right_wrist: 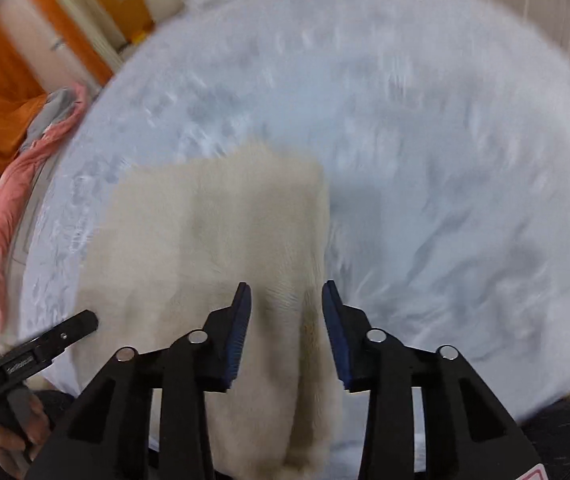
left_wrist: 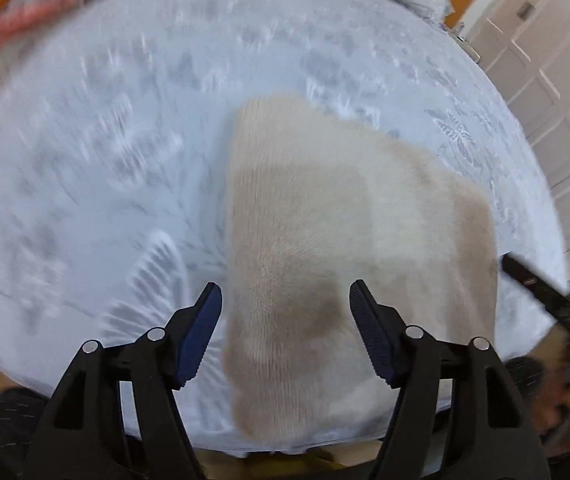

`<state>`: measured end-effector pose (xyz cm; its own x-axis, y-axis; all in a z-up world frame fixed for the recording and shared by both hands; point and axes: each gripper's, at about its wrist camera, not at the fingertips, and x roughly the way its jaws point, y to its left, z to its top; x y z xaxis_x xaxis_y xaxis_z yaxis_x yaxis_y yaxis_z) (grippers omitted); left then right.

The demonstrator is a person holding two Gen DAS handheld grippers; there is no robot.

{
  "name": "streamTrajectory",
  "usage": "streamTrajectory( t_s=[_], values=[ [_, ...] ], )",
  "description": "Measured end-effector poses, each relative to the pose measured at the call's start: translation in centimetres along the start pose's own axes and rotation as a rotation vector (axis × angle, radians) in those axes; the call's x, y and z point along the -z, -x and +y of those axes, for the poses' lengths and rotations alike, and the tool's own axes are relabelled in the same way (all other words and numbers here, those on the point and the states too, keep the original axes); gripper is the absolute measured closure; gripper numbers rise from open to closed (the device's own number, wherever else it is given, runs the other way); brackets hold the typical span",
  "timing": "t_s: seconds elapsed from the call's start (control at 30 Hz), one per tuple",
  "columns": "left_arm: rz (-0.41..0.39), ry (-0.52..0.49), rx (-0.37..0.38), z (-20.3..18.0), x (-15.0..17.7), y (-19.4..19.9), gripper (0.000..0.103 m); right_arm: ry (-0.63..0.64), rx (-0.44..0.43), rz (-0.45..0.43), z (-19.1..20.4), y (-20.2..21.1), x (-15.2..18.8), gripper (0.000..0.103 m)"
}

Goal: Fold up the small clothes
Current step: 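Lower the folded bundle onto the bed and open both grippers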

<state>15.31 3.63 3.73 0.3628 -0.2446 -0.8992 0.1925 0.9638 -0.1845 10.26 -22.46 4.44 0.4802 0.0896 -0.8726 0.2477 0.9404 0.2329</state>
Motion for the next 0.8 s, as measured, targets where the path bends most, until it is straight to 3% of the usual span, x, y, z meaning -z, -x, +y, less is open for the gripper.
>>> streamTrajectory(
  t_s=[0.1,0.23,0.3,0.37,0.47,0.57,0.67,0.8],
  values=[
    [-0.038,-0.061,-0.081,-2.0,0.5,0.8,0.038,0.081,-0.008,-0.022,1.4,2.3,1.2,0.070],
    [-0.026,-0.115,-0.156,-3.1,1.7,-0.1,0.038,0.193,0.147,0.123,1.1,-3.4,4.1,0.074],
    [-0.035,-0.149,-0.201,-3.3,2.4,-0.2,0.038,0.136,0.130,0.116,0.3,-3.8,4.1,0.075],
    [-0.045,-0.151,-0.210,-3.5,2.7,0.2,0.038,0.055,0.086,0.064,0.4,-1.0,3.1,0.079],
    [-0.051,-0.143,-0.218,-3.7,2.9,0.3,0.038,0.098,0.104,0.010,1.4,0.6,3.0,0.079],
    [-0.068,-0.151,-0.250,-4.3,3.4,0.3,0.037,0.125,0.173,0.129,1.1,-3.2,4.6,0.079],
    [-0.099,-0.143,-0.271,-4.6,4.3,1.1,0.038,0.086,0.158,0.065,1.1,-1.5,5.1,0.078],
    [-0.132,-0.045,-0.222,-4.2,6.6,1.6,0.028,0.054,0.133,-0.044,1.8,2.2,6.9,0.061]
  ],
)
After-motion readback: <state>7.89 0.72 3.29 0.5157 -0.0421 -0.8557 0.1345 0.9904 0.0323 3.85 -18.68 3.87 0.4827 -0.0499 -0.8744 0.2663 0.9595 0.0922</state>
